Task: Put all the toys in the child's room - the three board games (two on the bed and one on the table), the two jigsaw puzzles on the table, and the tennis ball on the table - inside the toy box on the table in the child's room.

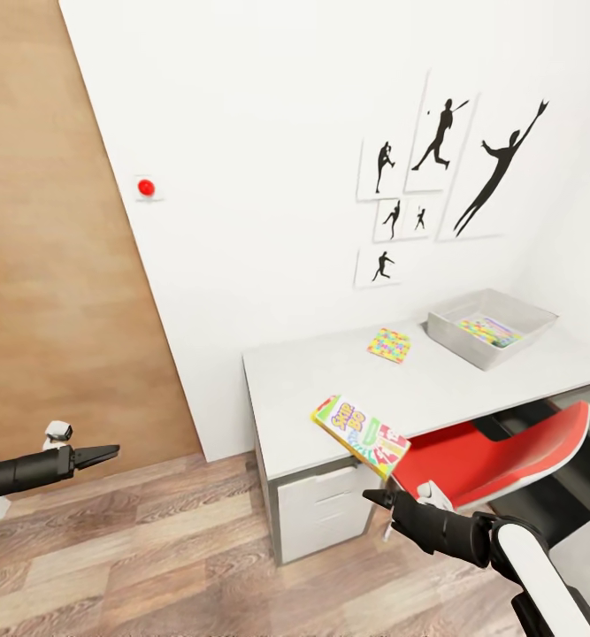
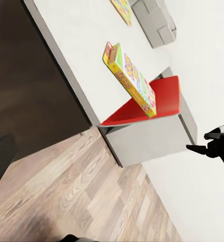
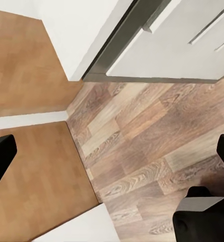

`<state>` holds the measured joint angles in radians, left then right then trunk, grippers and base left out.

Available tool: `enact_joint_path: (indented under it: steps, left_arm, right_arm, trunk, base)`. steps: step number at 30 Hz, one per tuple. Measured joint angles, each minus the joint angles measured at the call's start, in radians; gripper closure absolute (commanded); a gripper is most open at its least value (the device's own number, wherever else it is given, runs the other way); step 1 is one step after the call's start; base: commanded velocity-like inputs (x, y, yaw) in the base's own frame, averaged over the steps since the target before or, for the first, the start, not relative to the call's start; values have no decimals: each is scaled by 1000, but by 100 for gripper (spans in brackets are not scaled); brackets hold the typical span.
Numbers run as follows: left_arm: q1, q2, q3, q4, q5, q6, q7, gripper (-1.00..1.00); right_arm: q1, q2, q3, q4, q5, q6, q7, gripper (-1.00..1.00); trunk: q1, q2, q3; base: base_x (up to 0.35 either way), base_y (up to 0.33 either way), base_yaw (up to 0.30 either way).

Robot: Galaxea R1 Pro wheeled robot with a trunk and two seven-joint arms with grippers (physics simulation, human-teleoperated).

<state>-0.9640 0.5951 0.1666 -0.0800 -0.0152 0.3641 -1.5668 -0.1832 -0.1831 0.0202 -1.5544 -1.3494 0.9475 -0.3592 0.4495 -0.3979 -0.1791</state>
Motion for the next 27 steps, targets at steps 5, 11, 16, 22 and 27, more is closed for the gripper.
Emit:
enact_joint_path:
  steps: [5,11,16,22,27]
  left_arm:
    - [0,0,0,0,0,0,0,-100]
    - [0,0,0,0,0,0,0,-100]
    - [0,0,0,0,0,0,0,-100]
    - [0,0,0,0,0,0,0,-100]
    - [0,0,0,0,0,0,0,-100]
  right_arm:
    - [0,0,-1,0,0,0,0,-100]
    - [0,0,-1,0,-1,0,0,-100]
    - [0,1,-1,1,-1,0,1,-100]
    - [0,1,-1,1,-1,0,1,-100]
    - [0,3,-1,1,0,-1,2,-100]
  trunk:
    - [0,0,8]
    - [0,0,18]
    - [0,0,26]
    - [0,0,36]
    - [0,0,45]
  base:
    - [-136,-7,0]
    - [-150,-80,0]
    - [-55,-40,0]
    - [-6,-4,0]
    - [-1,0,0]
